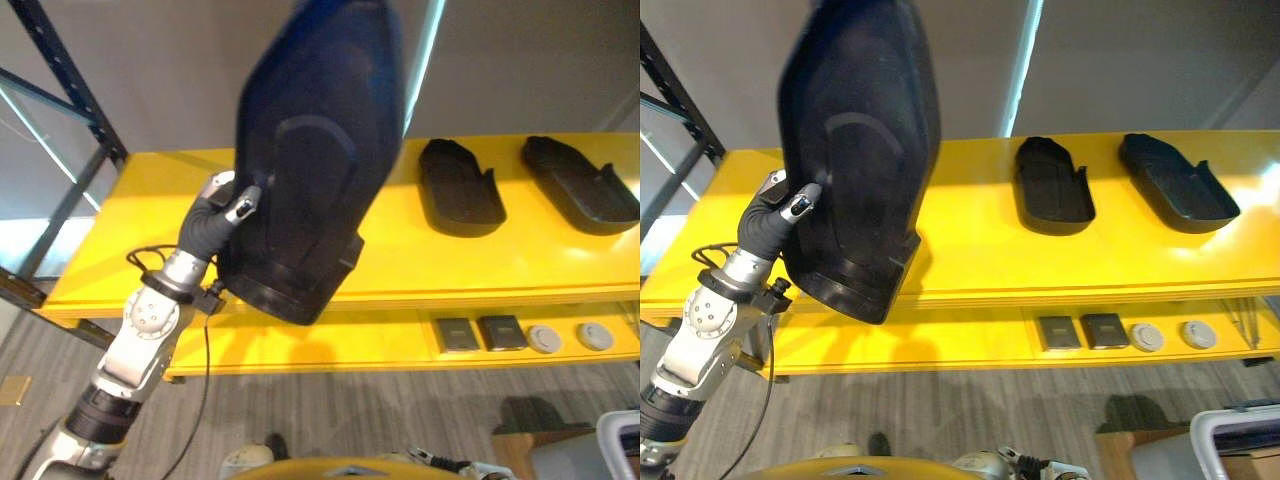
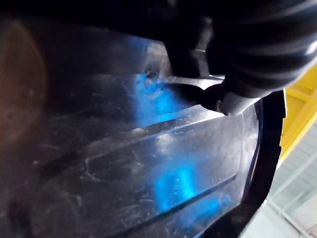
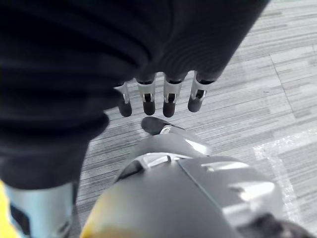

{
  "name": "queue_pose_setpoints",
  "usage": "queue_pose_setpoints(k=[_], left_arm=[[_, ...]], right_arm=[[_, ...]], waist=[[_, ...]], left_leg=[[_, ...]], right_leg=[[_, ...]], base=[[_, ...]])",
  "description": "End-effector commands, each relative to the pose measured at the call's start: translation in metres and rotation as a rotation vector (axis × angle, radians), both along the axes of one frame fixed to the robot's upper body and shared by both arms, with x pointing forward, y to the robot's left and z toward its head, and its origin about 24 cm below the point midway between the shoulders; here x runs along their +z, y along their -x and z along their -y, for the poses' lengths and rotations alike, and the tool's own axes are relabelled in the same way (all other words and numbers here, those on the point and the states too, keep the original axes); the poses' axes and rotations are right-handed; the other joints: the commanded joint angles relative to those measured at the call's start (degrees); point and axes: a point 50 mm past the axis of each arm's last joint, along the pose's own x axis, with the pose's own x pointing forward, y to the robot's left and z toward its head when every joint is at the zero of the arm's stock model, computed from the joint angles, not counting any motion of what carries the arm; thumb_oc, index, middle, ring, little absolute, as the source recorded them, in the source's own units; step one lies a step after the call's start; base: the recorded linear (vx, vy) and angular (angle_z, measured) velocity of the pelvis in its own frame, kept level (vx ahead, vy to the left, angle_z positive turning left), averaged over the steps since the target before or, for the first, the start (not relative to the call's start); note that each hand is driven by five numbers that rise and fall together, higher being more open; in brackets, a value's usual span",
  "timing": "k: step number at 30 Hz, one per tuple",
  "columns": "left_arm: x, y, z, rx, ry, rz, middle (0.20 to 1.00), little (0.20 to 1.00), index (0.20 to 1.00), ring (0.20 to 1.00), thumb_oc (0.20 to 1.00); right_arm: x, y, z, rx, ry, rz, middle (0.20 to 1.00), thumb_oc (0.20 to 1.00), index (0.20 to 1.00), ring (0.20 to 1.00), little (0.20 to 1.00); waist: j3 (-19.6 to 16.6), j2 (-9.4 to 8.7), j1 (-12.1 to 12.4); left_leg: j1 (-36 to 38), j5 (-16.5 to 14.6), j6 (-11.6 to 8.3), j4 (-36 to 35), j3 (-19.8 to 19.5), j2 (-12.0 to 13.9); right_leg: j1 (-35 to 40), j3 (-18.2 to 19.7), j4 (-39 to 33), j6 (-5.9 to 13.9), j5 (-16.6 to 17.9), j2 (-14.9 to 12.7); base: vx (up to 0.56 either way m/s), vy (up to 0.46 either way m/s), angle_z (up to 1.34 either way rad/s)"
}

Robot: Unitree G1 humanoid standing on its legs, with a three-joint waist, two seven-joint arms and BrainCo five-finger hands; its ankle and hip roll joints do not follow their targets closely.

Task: Move parts from the plastic box to the shelf.

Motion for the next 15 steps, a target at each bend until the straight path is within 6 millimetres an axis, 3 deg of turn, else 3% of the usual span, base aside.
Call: queue_pose_setpoints(k=[1,2,4,7,8,10,13,14,15], left_arm=[[0.026,0.006,0.002,-0.024,0.114,0.101,0.2,0.2,0.2,0.2,0.2],[0.026,0.004,0.003,-0.019,0.119,0.099,0.2,0.2,0.2,0.2,0.2],[0.022,0.001,0.005,0.002,0.14,0.092,0.2,0.2,0.2,0.2,0.2],[0.022,0.001,0.007,0.019,0.151,0.089,0.2,0.2,0.2,0.2,0.2],[0.022,0.001,0.007,0.019,0.151,0.089,0.2,0.2,0.2,0.2,0.2],[0.021,-0.002,0.009,0.042,0.154,0.064,0.2,0.2,0.2,0.2,0.2],[0.015,-0.006,0.006,0.079,0.146,0.023,0.2,0.2,0.2,0.2,0.2],[0.011,-0.006,0.003,0.088,0.137,0.002,0.2,0.2,0.2,0.2,0.2],[0.006,-0.006,0.0,0.091,0.128,-0.022,0.2,0.2,0.2,0.2,0.2]], right_arm=[[-0.003,0.003,-0.007,0.016,0.019,-0.012,1.0,1.0,1.0,1.0,1.0],[-0.003,0.002,-0.008,0.024,0.019,-0.002,1.0,1.0,1.0,1.0,1.0],[-0.004,0.004,-0.009,0.041,0.025,-0.006,1.0,1.0,1.0,1.0,1.0],[-0.005,0.013,-0.007,0.051,0.016,-0.037,1.0,1.0,1.0,1.0,1.0],[-0.005,0.013,-0.007,0.051,0.016,-0.037,1.0,1.0,1.0,1.0,1.0],[-0.006,0.024,-0.006,0.042,0.004,-0.074,1.0,1.0,1.0,1.0,1.0],[-0.007,0.027,-0.008,0.055,-0.013,-0.077,1.0,1.0,1.0,1.0,1.0],[-0.006,0.023,-0.007,0.063,-0.012,-0.052,1.0,1.0,1.0,1.0,1.0],[-0.004,0.016,-0.003,0.082,0.012,-0.029,1.0,1.0,1.0,1.0,1.0]], waist=[[-0.34,1.72,0.4],[0.03,1.84,-0.27],[0.58,1.44,-2.17],[0.73,0.64,-3.14],[0.73,0.64,-3.14],[0.03,-0.12,-3.19],[-0.36,-0.61,-2.65],[0.16,-1.19,-2.07],[1.93,-1.85,-0.51]], left_leg=[[0.93,-5.42,-1.97,-1.46,-4.52,4.72],[0.32,-4.61,-1.14,-1.46,-4.6,4.32],[0.17,-5.18,0.22,-1.46,-7.69,2.47],[0.29,-5.41,0.24,-1.46,-9.97,0.79],[0.29,-5.41,0.24,-1.46,-9.97,0.79],[-0.61,-5.54,0.26,-1.15,-12.78,-1.04],[-2.37,-7.77,0.19,5.44,-12.07,-2.07],[-4.9,-9.34,-0.3,11.81,-10.76,-2.66],[-12.8,-6.15,-2.65,25.38,-12.26,-2.58]], right_leg=[[-5.05,5.18,6.9,0.85,-6.33,4.86],[-6.42,6.11,8.42,-0.38,-6.59,7.13],[-7.91,10.11,7.07,-1.82,-10.92,15.71],[-6.6,11.79,-0.02,-3.81,-12.01,20.47],[-6.6,11.79,-0.02,-3.81,-12.01,20.47],[-4.68,15.93,-7.35,-5.47,-11.7,22.6],[-3.48,17.14,-8.93,-6.08,-11.74,21.77],[-2.18,16.77,-10.16,-6.68,-11.65,20.73],[-0.04,17.41,-11.69,-7.65,-11.22,20.06]], base=[[-0.1,0.251,-0.01],[-0.1,0.243,0.29],[-0.03,0.112,0.45],[0.03,-0.008,0.4],[0.04,-0.052,0.48],[0.09,-0.144,0.36],[0.08,-0.11,0.5],[0.03,-0.11,0.12],[0.04,-0.09,-0.16]])
